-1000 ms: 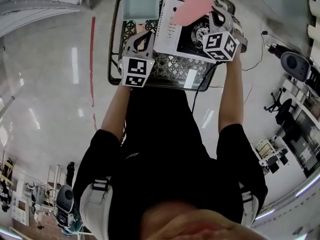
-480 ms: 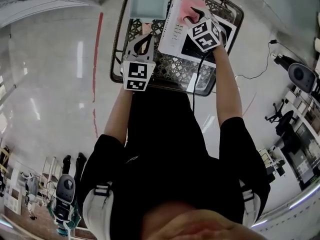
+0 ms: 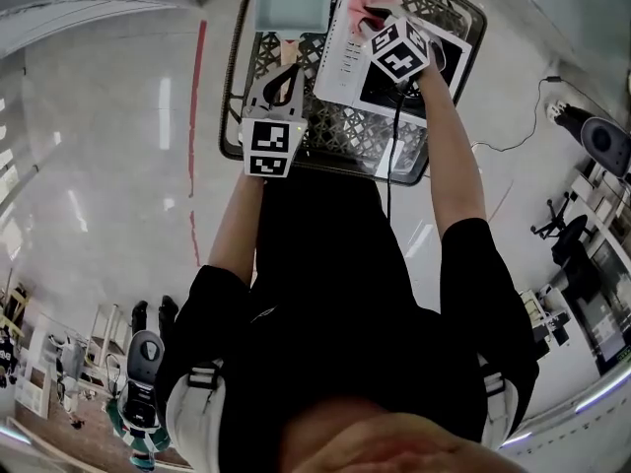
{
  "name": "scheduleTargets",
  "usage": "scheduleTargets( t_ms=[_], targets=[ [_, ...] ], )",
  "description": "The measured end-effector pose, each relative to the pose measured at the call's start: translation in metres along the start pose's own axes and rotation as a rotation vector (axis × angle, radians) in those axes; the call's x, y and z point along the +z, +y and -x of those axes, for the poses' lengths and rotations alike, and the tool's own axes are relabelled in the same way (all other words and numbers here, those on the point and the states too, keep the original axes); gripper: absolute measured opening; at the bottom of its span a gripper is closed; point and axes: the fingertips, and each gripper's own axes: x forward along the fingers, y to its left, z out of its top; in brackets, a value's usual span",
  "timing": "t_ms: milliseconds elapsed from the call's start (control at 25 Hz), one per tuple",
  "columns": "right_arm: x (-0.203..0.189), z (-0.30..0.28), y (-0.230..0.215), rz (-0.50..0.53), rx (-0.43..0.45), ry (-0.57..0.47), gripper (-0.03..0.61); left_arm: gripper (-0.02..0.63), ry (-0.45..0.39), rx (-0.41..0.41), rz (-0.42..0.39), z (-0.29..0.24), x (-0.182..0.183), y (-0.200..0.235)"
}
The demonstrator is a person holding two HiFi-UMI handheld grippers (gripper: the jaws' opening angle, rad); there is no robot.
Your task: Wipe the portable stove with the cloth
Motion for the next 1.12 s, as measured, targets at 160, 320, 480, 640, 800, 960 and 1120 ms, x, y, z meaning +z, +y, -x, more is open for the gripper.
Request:
scheduleTargets(
  t_ms=[160, 320, 480, 640, 800, 960, 1120],
  targets=[
    [0.005, -0.003, 0.01, 0.018, 0.006, -0.007, 0.058, 0.0, -0.002, 0.004, 0.007, 0.001, 0.001, 0.002],
    [0.012, -0.001, 0.023, 0.042, 0.033, -0.02, 0.057, 0.0, 0.001, 0.01, 0.013, 0.003, -0.002, 0.005],
    [0.012, 0.002, 0.042, 0.043, 0.073, -0.02, 0.057, 0.0, 0.007, 0.011, 0.018, 0.006, -0.007, 0.007],
    [0.007, 0.006, 0.064, 0.036, 0.089, -0.008, 0.057, 0.0, 0.006, 0.005, 0.015, 0.005, -0.007, 0.008],
    [0.002, 0.011, 0.086, -0.003, 0.11, -0.005, 0.057, 0.0, 0.003, -0.007, 0.007, 0.005, -0.006, 0.007],
    [-0.004, 0.019, 0.105, -0.054, 0.12, -0.009, 0.057, 0.0, 0.015, -0.011, -0.004, 0.005, -0.009, 0.005],
    [-0.011, 0.024, 0.124, -0.094, 0.124, -0.011, 0.057, 0.0, 0.035, -0.022, -0.019, 0.002, -0.016, 0.004]
  ],
)
